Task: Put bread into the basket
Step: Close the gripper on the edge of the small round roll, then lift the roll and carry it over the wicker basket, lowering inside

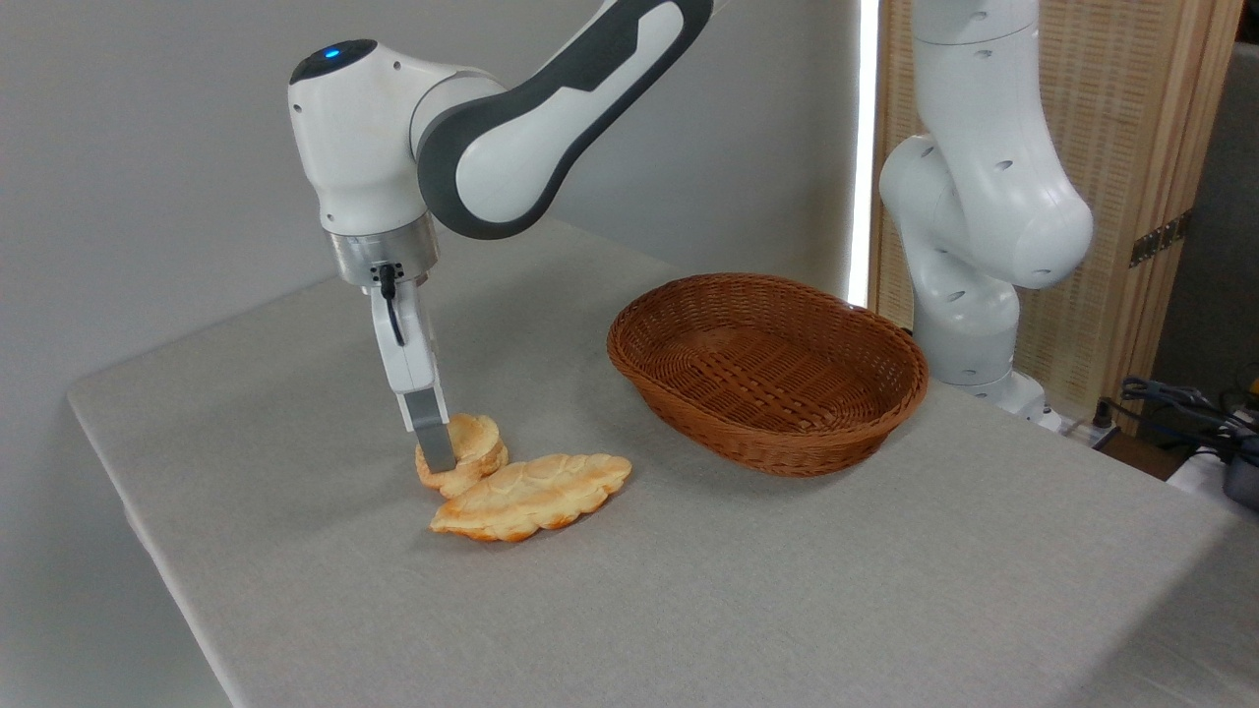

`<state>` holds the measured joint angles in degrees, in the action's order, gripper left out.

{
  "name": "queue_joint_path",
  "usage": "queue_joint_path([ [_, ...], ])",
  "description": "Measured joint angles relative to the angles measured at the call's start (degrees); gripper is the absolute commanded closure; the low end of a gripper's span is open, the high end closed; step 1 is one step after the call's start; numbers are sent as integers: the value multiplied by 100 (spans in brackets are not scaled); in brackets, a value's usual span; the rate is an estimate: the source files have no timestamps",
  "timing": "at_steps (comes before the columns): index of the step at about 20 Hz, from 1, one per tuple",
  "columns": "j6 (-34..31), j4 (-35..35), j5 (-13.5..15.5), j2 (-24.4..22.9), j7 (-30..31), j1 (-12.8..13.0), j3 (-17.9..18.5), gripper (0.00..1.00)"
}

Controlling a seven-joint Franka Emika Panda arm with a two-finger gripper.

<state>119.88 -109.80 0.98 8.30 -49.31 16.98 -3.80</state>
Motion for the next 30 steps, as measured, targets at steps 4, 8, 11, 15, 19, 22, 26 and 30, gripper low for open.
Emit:
queue_joint_path([
  [4,-138,1,1,-66,35,-1,7,40],
  [8,-452,3,2,-324,392,-7,52,40],
  [11,-640,3,2,-533,906,-11,55,40],
  [15,-1076,4,2,-854,1558,-24,117,37],
  [19,-1758,3,2,-1200,1674,-40,246,32],
  [22,-2094,-22,2,-1372,1691,-40,257,29],
  [26,-2246,-388,2,-1709,1855,-40,277,29],
  [30,-2532,-1073,12,-2223,1874,-38,277,21],
])
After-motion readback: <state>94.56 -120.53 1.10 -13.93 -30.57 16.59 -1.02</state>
